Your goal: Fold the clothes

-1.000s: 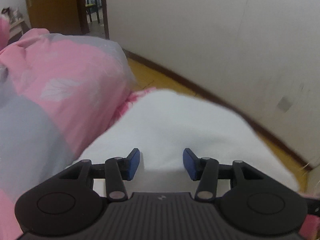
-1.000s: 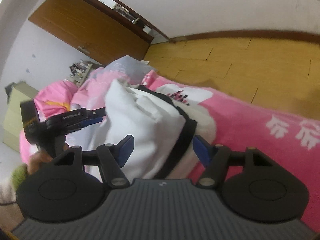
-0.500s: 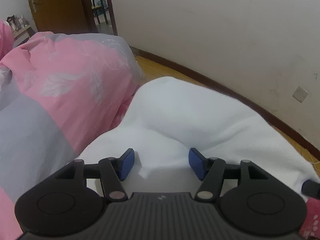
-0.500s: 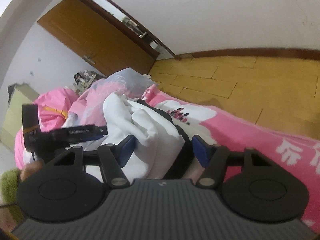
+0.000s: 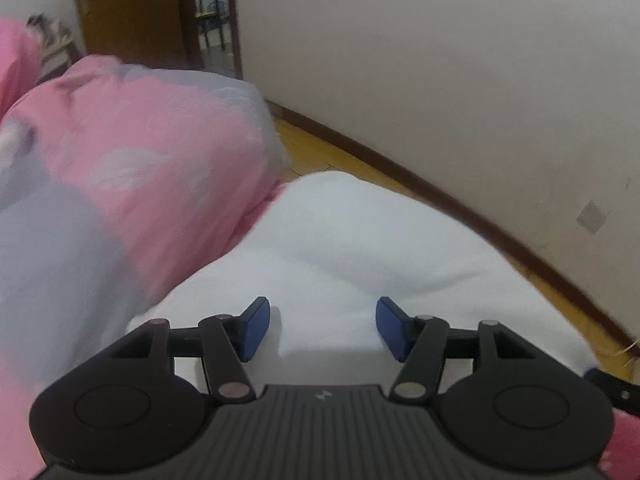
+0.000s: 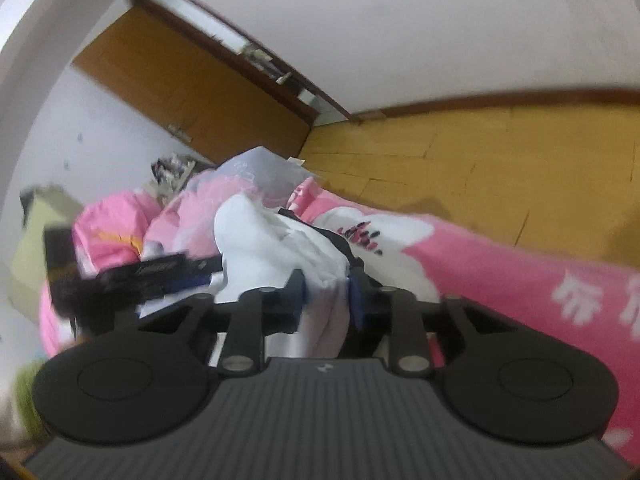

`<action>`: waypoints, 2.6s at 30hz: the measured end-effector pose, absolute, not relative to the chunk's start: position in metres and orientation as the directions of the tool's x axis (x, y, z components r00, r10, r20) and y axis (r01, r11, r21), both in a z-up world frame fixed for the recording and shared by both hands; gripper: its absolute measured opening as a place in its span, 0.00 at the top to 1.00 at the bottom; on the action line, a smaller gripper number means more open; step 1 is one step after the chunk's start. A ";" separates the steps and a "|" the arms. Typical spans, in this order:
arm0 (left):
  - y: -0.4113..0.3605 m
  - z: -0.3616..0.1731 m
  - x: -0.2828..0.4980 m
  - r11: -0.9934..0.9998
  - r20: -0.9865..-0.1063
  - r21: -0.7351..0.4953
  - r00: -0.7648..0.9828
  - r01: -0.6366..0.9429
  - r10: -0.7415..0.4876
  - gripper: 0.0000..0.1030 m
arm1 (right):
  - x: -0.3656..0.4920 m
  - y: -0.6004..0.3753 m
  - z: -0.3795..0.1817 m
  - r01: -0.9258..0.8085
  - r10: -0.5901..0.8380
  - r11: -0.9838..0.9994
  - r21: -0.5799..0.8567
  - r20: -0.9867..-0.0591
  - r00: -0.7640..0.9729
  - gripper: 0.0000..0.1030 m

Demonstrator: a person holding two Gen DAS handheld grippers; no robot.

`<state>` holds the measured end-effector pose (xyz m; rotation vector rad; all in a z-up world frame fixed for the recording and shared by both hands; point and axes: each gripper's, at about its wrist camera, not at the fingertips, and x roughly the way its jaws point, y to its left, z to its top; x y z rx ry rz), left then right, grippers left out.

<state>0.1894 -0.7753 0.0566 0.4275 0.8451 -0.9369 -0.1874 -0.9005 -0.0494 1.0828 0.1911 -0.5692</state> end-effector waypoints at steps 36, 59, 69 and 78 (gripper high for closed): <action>-0.642 0.011 0.147 0.607 -0.812 -0.547 -0.188 0.577 -0.552 0.84 | -0.166 -0.889 -0.050 0.553 -0.380 0.224 0.803 -0.450 0.808 0.79; -0.631 0.061 0.171 0.602 -0.762 -0.433 0.084 0.670 -0.642 0.62 | -0.073 -0.895 0.070 0.516 -0.321 0.813 0.270 -0.532 0.784 0.78; -0.681 0.028 0.162 0.579 -0.763 -0.341 0.142 0.740 -0.631 0.71 | 0.012 -0.961 0.008 0.504 -0.180 0.779 0.374 -0.636 0.751 1.00; -0.664 0.030 0.156 0.583 -0.745 -0.361 0.151 0.728 -0.650 0.70 | 0.093 -0.975 -0.003 0.419 -0.137 0.875 0.241 -0.708 0.693 1.00</action>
